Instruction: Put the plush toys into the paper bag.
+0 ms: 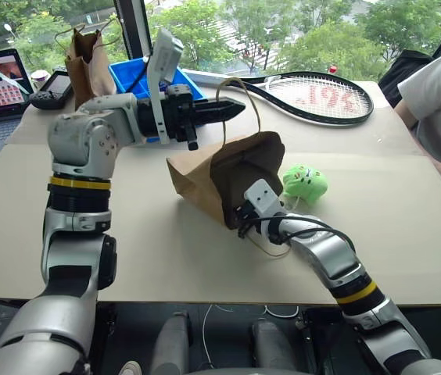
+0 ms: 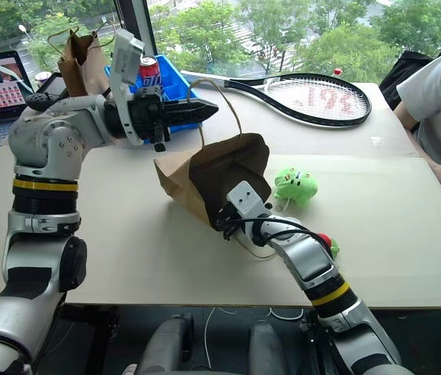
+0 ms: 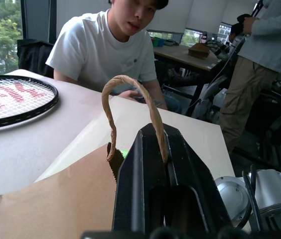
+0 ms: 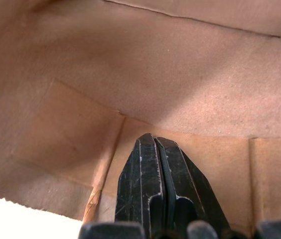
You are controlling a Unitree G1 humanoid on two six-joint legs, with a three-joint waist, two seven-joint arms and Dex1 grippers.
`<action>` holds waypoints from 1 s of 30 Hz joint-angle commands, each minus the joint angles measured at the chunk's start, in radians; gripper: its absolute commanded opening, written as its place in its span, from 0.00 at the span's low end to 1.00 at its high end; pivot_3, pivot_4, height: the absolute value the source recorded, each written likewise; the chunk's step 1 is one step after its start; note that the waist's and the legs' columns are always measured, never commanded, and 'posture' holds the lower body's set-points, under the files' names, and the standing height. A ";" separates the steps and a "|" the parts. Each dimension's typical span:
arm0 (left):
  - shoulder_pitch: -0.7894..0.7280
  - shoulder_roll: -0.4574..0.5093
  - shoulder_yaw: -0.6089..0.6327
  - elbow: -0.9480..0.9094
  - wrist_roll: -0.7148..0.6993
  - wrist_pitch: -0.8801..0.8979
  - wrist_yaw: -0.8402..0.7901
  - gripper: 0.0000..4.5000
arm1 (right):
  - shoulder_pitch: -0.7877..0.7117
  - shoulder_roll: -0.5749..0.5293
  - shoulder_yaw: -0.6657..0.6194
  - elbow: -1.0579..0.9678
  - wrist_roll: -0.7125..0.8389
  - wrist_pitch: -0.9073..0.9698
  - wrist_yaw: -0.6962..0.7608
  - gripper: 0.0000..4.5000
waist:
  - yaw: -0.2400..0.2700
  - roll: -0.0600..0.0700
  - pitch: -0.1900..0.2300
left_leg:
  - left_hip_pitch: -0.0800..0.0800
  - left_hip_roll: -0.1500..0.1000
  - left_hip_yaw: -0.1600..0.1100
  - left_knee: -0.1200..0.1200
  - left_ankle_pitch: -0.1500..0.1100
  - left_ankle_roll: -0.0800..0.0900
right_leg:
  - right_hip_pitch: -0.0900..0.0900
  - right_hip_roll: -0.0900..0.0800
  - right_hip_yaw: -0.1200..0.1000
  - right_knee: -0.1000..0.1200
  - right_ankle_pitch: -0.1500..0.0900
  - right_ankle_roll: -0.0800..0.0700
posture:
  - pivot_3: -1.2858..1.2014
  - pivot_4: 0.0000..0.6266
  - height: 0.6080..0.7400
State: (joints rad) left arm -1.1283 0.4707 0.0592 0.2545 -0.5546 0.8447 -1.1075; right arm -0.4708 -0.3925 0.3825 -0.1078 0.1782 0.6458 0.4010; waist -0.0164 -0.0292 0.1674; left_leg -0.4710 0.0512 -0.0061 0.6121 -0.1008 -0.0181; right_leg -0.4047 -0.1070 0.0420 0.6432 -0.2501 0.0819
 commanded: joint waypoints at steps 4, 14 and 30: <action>-0.091 0.042 -0.018 -0.016 0.018 -0.119 -0.067 0.00 | 0.004 0.012 -0.003 -0.056 -0.022 0.052 0.037 0.02 | 0.001 0.000 0.000 | 0.000 0.000 0.000 0.000 0.000 -0.001 | 0.000 0.000 0.000 0.000 0.000 0.000 | 0.52 0.24 0.93; 0.036 0.058 -0.116 -0.081 0.064 -0.212 -0.143 0.00 | 0.001 0.013 -0.070 -0.145 -0.004 0.094 0.058 0.02 | 0.000 0.000 0.000 | 0.000 0.000 0.000 -0.002 0.001 -0.001 | 0.000 0.000 0.000 0.000 0.000 0.000 | 0.52 0.24 0.93; 0.114 -0.020 -0.137 -0.147 0.047 -0.219 -0.094 0.00 | -0.062 0.138 -0.146 -0.383 0.161 0.415 0.025 0.02 | 0.002 0.000 0.000 | -0.001 0.000 0.000 -0.001 0.001 -0.001 | -0.001 0.000 0.000 0.001 0.000 -0.001 | 0.52 0.24 0.93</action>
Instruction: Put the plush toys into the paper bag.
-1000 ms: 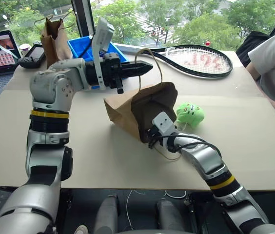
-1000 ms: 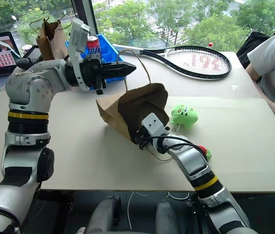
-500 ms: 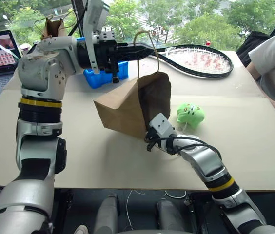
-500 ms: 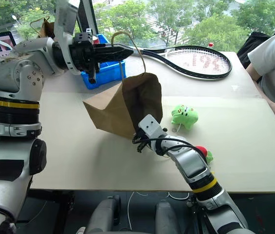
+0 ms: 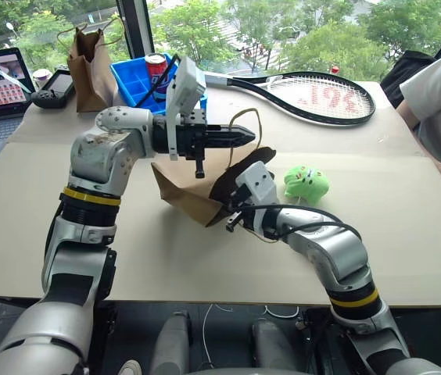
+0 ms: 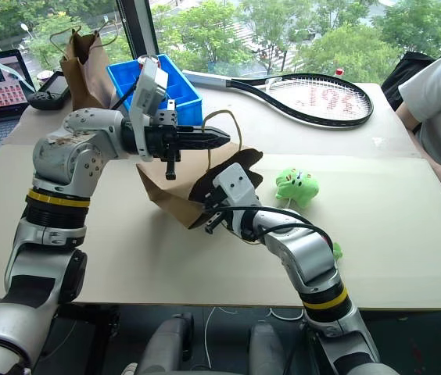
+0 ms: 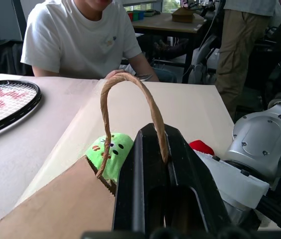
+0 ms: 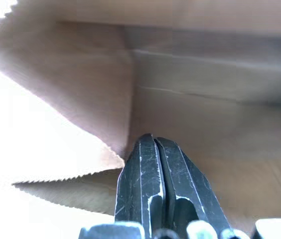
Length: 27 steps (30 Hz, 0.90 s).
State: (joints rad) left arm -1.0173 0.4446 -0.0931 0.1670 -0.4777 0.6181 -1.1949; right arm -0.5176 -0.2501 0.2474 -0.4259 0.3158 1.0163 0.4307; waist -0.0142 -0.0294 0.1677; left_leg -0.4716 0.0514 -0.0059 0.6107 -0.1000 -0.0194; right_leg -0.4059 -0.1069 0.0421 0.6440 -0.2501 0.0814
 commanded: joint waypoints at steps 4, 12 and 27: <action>0.073 0.058 0.006 -0.164 -0.074 0.059 -0.060 0.00 | -0.007 -0.036 -0.132 -0.146 0.086 0.149 -0.004 0.02 | 0.000 0.000 0.000 | 0.000 0.000 0.000 0.000 0.000 0.000 | 0.000 0.000 0.000 0.000 0.000 0.000 | 0.52 0.24 0.93; 0.203 0.156 0.016 -0.322 -0.169 0.160 -0.103 0.00 | 0.029 -0.216 -0.478 -0.282 0.257 0.345 0.073 0.18 | 0.003 0.000 0.000 | 0.000 0.001 0.000 0.000 0.000 0.000 | 0.000 0.000 0.000 -0.001 0.000 -0.001 | 0.52 0.24 0.93; 0.141 0.141 0.040 -0.270 -0.207 0.192 -0.041 0.00 | 0.561 -0.736 -0.419 -0.109 0.028 -0.228 0.369 0.98 | -0.003 0.000 0.000 | 0.003 0.000 0.001 0.001 0.000 0.000 | 0.002 -0.001 0.002 -0.003 -0.009 -0.002 | 0.52 0.24 0.93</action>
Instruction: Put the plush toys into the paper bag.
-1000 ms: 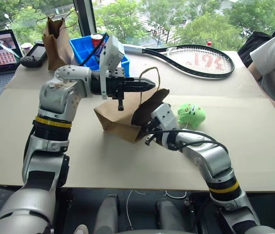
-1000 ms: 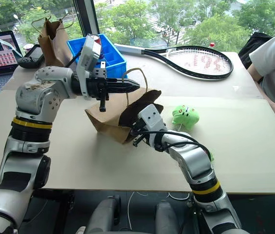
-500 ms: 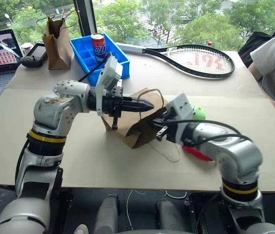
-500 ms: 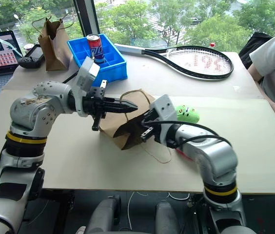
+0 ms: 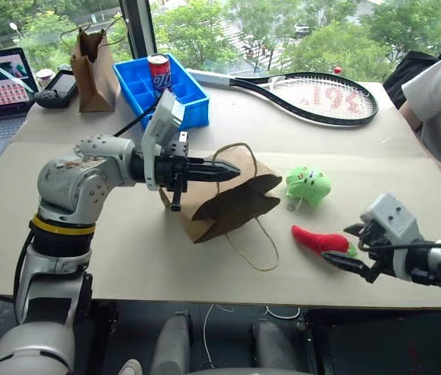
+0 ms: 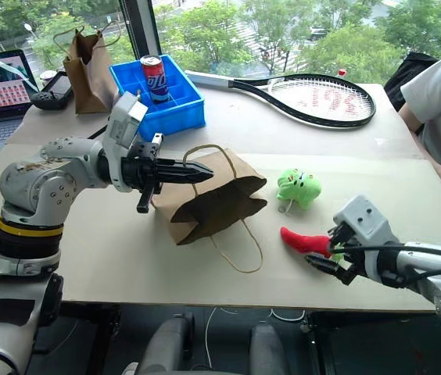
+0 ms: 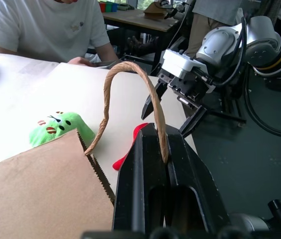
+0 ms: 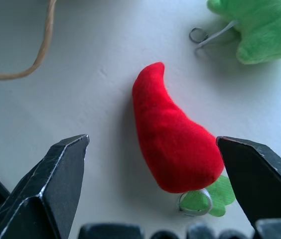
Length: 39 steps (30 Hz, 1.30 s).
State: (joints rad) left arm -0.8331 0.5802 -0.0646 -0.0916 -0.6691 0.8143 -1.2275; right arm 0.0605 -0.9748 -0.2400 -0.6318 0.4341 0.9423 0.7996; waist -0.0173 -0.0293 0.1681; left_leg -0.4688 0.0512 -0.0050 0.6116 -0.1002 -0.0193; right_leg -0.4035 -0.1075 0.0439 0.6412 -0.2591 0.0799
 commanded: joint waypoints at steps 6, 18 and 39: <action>-0.044 0.021 0.010 -0.015 -0.020 0.001 -0.020 0.00 | -0.052 -0.001 0.148 0.255 -0.195 -0.297 -0.015 0.87 | 0.005 0.000 0.000 | -0.001 0.000 0.000 0.000 0.000 0.000 | 0.000 0.000 0.000 0.000 0.000 0.000 | 0.52 0.24 0.93; -0.069 -0.009 -0.007 0.025 0.006 -0.028 -0.002 0.00 | -0.191 -0.141 -0.003 0.134 -0.069 -0.341 0.178 0.01 | 0.003 0.000 0.000 | 0.000 0.000 0.000 0.000 0.000 0.000 | 0.000 0.000 0.000 0.001 -0.001 0.002 | 0.52 0.24 0.93; -0.086 -0.196 -0.029 0.004 -0.011 -0.019 0.121 0.00 | -0.878 0.213 0.804 0.351 -0.601 -0.477 0.174 0.01 | 0.005 0.000 0.000 | -0.002 -0.001 0.000 -0.001 0.000 0.000 | -0.002 0.000 0.000 0.002 0.004 0.004 | 0.52 0.24 0.93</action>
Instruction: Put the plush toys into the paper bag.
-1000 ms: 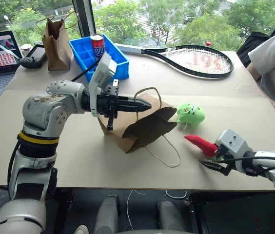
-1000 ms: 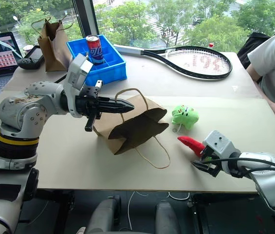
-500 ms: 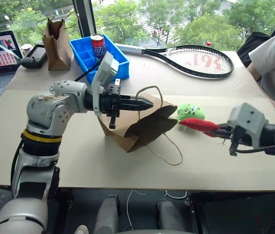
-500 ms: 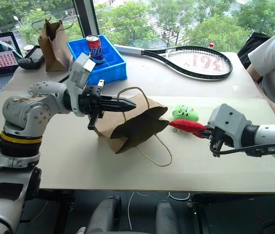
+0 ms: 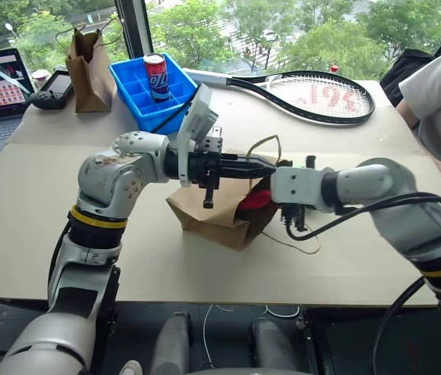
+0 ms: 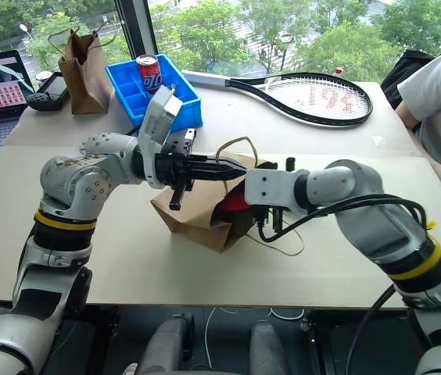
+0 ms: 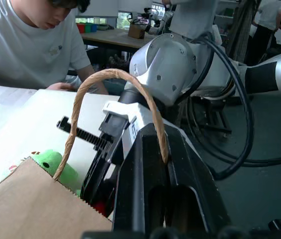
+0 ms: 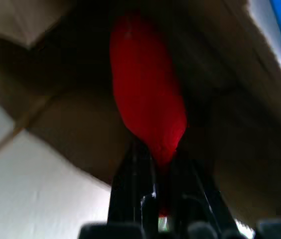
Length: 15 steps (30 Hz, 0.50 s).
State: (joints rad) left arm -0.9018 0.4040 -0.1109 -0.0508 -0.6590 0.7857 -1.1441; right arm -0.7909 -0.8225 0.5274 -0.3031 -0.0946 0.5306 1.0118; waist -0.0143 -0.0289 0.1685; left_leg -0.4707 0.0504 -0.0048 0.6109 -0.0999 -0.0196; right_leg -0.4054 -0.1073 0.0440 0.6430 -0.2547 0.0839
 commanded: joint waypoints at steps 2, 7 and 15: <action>-0.010 -0.026 0.019 -0.042 -0.020 0.015 0.063 0.00 | 0.005 0.121 0.046 0.021 -0.090 -0.086 -0.067 0.01 | 0.004 0.000 0.000 | -0.001 0.000 0.000 0.000 0.000 0.000 | 0.000 0.000 0.000 0.000 0.001 -0.002 | 0.52 0.24 0.93; 0.004 -0.025 0.034 -0.041 -0.014 0.021 0.118 0.00 | 0.126 0.262 -0.029 -0.017 -0.054 -0.051 -0.169 0.01 | 0.007 0.000 0.000 | -0.001 -0.001 -0.001 0.000 0.000 0.000 | 0.001 0.000 -0.001 0.001 0.001 -0.002 | 0.52 0.24 0.93; 0.043 0.005 0.049 -0.082 -0.036 0.038 0.149 0.00 | 0.262 0.353 -0.208 -0.113 0.045 0.110 -0.244 0.55 | 0.003 0.000 0.000 | 0.001 -0.001 -0.002 0.000 0.001 -0.002 | 0.001 0.000 -0.001 0.003 0.002 -0.003 | 0.52 0.24 0.93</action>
State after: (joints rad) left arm -0.8546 0.3994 -0.0922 -0.0897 -0.6717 0.8193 -0.9997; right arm -0.5470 -0.4570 0.3889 -0.3489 -0.0908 0.5945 0.7708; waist -0.0118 -0.0289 0.1685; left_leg -0.4699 0.0498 -0.0065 0.6112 -0.0989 -0.0211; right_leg -0.4044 -0.1072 0.0428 0.6462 -0.2529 0.0810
